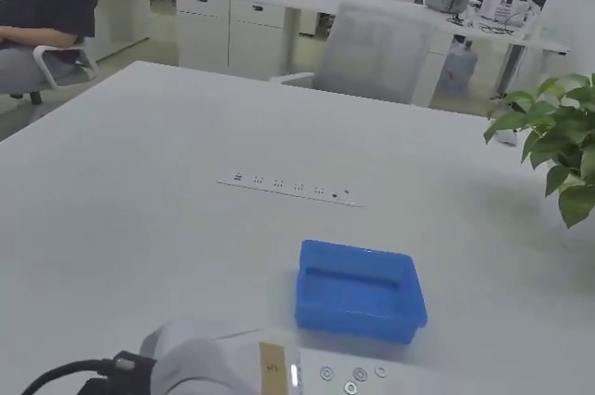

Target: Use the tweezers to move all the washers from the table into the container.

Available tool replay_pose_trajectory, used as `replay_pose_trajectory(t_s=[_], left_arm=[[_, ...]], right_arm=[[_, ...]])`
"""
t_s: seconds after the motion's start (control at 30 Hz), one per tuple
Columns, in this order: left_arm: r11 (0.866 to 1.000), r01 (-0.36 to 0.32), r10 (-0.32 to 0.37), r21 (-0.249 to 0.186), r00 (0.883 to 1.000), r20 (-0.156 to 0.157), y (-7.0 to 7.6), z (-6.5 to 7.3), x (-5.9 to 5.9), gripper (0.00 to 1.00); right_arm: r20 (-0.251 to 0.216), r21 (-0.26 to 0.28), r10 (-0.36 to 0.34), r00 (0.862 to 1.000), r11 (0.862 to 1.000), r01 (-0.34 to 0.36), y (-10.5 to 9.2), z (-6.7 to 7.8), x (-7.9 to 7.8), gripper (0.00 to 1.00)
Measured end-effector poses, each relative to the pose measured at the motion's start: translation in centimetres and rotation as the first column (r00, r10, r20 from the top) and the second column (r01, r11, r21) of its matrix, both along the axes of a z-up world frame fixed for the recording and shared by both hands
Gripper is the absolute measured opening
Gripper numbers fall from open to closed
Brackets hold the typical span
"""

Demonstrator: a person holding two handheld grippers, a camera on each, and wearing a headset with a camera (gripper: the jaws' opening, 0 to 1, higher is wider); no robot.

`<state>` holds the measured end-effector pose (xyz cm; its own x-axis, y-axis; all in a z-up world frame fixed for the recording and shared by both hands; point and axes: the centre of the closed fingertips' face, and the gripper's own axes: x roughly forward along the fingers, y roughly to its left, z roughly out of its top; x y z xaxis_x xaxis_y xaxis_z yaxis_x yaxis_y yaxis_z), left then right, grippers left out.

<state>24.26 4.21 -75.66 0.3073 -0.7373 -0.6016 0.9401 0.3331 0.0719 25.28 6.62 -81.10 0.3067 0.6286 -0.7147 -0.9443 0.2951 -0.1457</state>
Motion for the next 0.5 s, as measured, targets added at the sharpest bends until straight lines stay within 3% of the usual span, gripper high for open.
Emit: replay_pose_trajectory(t_s=[0.03,0.13,0.17,0.2,0.23,0.27,0.3,0.37,0.4,0.47,0.5], left_arm=[[0.999,-0.033,0.033,0.001,0.999,-0.007,0.2,-0.3,0.1,0.0],[0.99,-0.139,0.139,0.007,0.989,-0.046,1.2,-1.1,0.0,0.13],[0.979,-0.195,0.192,-0.056,0.98,-0.044,1.2,-0.5,0.5,0.15],[0.966,-0.239,0.234,-0.094,0.97,-0.064,1.4,-0.2,0.6,0.2],[0.945,-0.293,0.281,-0.143,0.955,-0.098,1.6,0.4,0.8,0.26],[0.927,-0.335,0.321,-0.165,0.941,-0.107,2.0,0.8,1.1,0.33],[0.9,-0.392,0.377,-0.189,0.919,-0.111,2.7,1.2,1.5,0.44],[0.859,-0.464,0.453,-0.215,0.886,-0.102,4.0,1.8,2.0,0.57],[0.823,-0.519,0.516,-0.232,0.853,-0.079,5.2,2.2,2.4,0.62],[0.784,-0.575,0.581,-0.233,0.813,-0.052,6.7,2.4,2.6,0.76],[0.756,-0.612,0.625,-0.231,0.78,-0.023,7.9,2.6,2.6,0.8]], right_arm=[[0.002,-0.003,-0.002,1.0,1.0,0.002,0.0,0.0,0.0,0.03],[0.011,-0.011,-0.005,1.0,1.0,0.005,0.0,0.0,0.2,0.03],[0.009,-0.009,-0.009,1.0,1.0,0.01,0.0,0.0,0.2,0.02],[0.004,-0.007,-0.014,1.0,1.0,0.014,0.0,0.0,0.3,0.02],[-0.007,-0.006,-0.028,1.0,1.0,0.028,-0.1,0.1,0.5,0.02],[-0.009,-0.003,-0.033,0.999,0.999,0.033,-0.2,0.1,0.6,0.02],[-0.015,0.007,-0.045,0.999,0.999,0.045,-0.3,0.3,0.8,0.02],[-0.044,0.055,-0.101,0.994,0.993,0.103,-0.5,0.9,1.5,0.02],[-0.062,0.085,-0.13,0.99,0.987,0.135,-0.6,1.4,2.1,0.02],[-0.078,0.113,-0.167,0.983,0.978,0.175,-1.0,2.0,3.1,0.03],[-0.082,0.135,-0.187,0.979,0.971,0.197,-1.2,2.4,4.0,0.03]])
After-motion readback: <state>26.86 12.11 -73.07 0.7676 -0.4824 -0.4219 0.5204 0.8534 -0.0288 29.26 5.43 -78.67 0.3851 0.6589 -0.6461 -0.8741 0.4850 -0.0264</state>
